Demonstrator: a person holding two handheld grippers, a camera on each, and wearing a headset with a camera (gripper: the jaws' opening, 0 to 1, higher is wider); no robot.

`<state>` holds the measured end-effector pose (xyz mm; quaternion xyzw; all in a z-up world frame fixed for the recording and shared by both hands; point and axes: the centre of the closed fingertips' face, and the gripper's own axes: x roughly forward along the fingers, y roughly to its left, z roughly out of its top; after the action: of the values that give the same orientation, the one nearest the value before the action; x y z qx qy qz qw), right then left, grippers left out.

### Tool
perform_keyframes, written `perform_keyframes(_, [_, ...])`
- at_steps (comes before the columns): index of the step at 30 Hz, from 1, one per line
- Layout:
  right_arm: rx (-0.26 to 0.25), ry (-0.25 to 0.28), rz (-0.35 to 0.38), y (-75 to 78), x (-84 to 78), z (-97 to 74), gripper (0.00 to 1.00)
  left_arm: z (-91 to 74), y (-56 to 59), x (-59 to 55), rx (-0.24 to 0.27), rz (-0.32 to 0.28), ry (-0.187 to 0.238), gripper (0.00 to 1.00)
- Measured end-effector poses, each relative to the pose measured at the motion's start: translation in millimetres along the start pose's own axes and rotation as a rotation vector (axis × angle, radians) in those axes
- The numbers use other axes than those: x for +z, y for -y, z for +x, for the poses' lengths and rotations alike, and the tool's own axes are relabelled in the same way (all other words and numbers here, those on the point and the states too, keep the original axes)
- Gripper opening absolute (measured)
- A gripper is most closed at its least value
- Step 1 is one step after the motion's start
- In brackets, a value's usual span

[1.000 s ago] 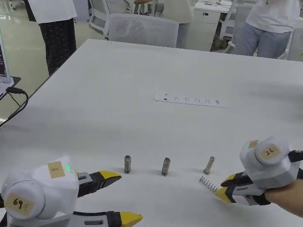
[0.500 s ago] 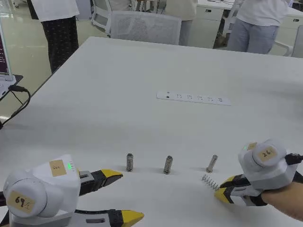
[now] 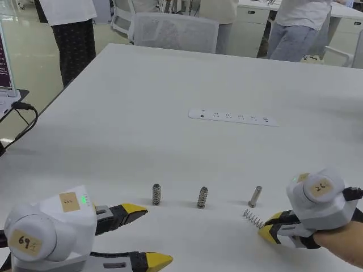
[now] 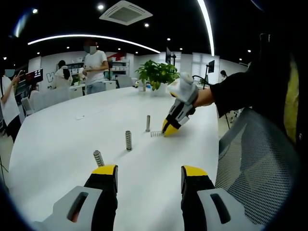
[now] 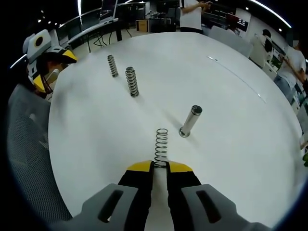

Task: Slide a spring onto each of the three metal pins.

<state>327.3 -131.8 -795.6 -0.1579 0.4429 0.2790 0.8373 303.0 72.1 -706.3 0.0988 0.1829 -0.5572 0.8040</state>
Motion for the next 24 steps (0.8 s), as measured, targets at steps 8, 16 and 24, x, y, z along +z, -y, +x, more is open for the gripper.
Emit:
perform_keyframes(8, [-0.01, -0.009, -0.025, 0.9, 1.3, -5.8, 0.08, -0.8, 0.2, 1.2, 0.0, 0.001, 0.003, 0.48])
perform_keyframes(16, [-0.024, -0.01, -0.063, 2.2, 9.4, -17.8, 0.08, -0.1, 1.8, 2.7, -0.004, 0.001, 0.009, 0.47])
perform_keyframes(24, [-0.036, -0.007, -0.094, 4.8, 19.0, -23.8, 0.09, 0.0, 1.7, 3.3, -0.005, 0.001, 0.014, 0.47])
